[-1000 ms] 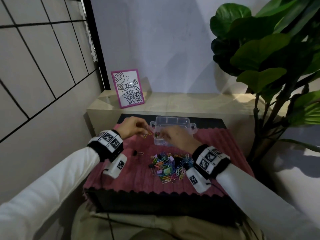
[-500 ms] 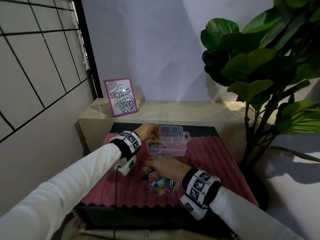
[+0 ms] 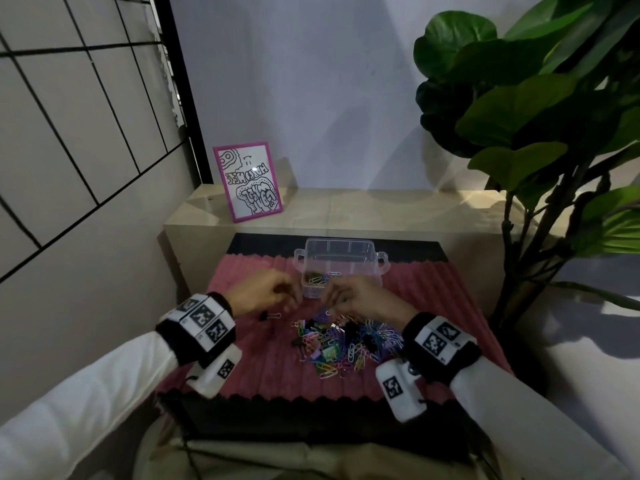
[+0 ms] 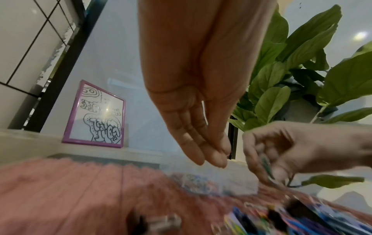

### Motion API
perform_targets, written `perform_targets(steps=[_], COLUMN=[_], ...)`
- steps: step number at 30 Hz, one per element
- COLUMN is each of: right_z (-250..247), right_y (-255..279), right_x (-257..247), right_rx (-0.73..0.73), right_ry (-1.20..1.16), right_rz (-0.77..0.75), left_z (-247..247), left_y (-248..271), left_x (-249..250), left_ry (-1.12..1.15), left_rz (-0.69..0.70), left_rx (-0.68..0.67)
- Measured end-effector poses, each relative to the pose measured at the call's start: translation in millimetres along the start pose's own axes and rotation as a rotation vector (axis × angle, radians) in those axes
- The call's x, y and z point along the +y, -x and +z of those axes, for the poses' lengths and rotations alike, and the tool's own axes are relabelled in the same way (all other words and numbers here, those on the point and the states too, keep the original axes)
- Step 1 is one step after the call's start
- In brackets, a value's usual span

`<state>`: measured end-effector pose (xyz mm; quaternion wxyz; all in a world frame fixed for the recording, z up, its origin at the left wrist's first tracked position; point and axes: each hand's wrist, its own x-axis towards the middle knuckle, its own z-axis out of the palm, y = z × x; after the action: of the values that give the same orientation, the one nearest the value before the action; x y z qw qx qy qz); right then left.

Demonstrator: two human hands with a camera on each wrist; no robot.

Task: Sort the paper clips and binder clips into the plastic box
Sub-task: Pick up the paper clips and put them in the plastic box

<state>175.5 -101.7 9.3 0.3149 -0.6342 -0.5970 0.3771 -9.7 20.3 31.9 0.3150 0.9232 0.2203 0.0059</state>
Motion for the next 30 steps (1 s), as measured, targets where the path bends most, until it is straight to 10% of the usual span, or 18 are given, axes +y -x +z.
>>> perform_targets(steps=[9,15,23,30], right_z=[-31,-34,-10,17], right_y=[-19,-52,-16,6], right_x=[-12,-23,-30,-20], right_rx=[0.119,0.357,0.098,-0.241], right_ry=[-0.176,0.138,0.486,0.677], right_rz=[0.036,0.062,-0.171,-0.063], left_z=[53,54,47,39], left_y=[-3,-14,-2,1], left_x=[20,20,4,-2], left_ry=[-0.309,-0.186,0.036,0.080], left_rz=[0.056,0.011,-0.027,-0.058], left_rx=[-0.195,-0.171,-0.058,-0.002])
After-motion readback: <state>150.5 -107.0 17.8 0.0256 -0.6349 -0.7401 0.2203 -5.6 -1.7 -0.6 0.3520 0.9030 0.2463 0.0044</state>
